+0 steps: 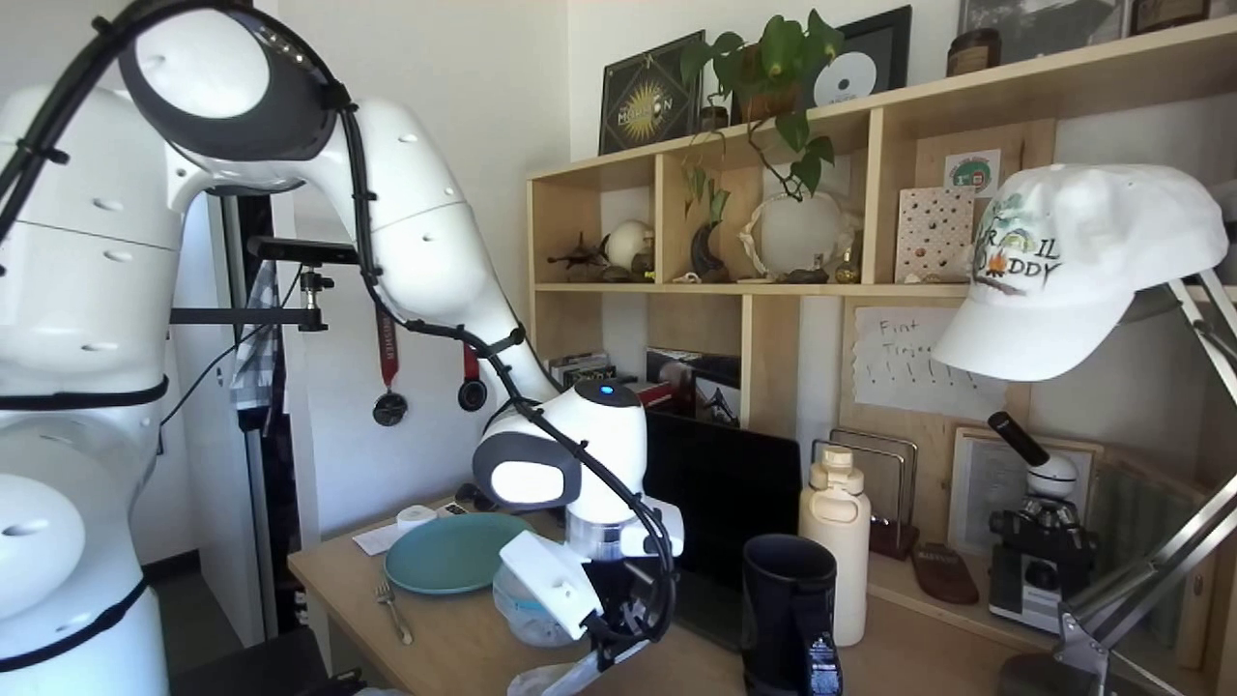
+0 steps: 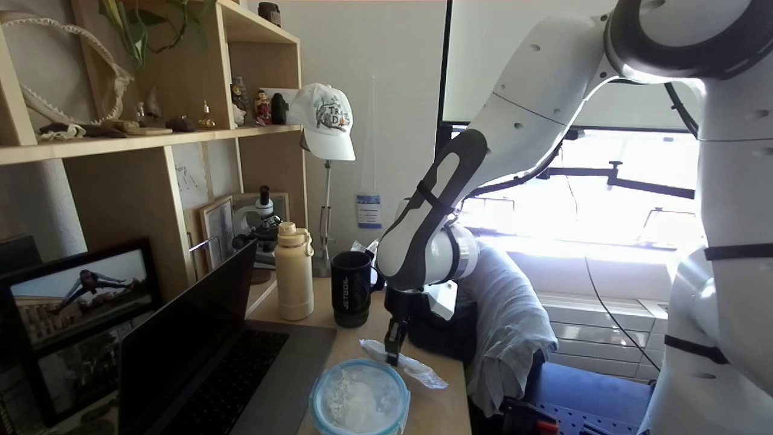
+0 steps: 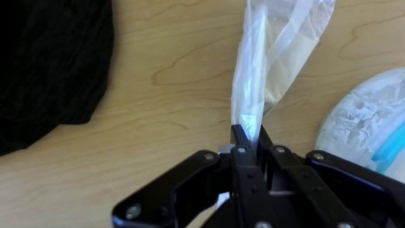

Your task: Move the plastic spoon and the metal fork to the right.

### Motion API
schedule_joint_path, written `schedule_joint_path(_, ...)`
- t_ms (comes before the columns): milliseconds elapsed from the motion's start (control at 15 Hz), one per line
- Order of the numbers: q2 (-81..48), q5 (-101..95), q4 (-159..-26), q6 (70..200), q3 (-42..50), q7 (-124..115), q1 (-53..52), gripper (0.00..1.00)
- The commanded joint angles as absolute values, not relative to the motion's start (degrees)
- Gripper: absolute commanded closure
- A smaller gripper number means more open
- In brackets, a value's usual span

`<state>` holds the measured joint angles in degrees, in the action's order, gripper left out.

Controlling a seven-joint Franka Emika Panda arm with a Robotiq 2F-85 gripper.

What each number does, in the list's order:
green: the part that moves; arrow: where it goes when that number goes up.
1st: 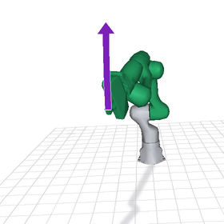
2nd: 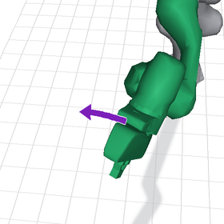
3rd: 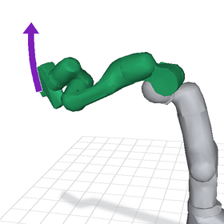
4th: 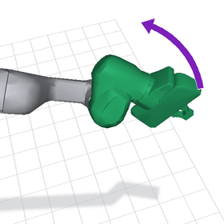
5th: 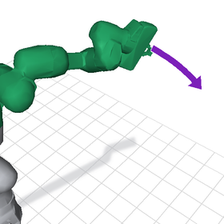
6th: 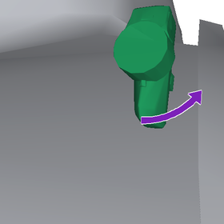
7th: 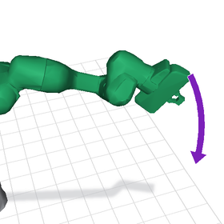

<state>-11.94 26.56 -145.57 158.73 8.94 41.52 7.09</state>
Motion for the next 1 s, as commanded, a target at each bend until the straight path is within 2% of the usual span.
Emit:
schedule_joint_path(0,-12.37,28.12,-144.6,158.04,8.36,42.99,7.89,0.69)
schedule_joint_path(133,-11.78,27.57,-144.71,157.45,8.69,42.47,7.81,0.57)
schedule_joint_path(400,-9.78,24.04,-145.41,156.72,10.44,39.58,6.79,0.27)
schedule_joint_path(667,-4.99,11.6,-146.03,153.04,9.59,30.5,8.6,0.0)
schedule_joint_path(933,3.67,-0.33,-144.62,139.82,7.86,19.42,6.37,0.0)
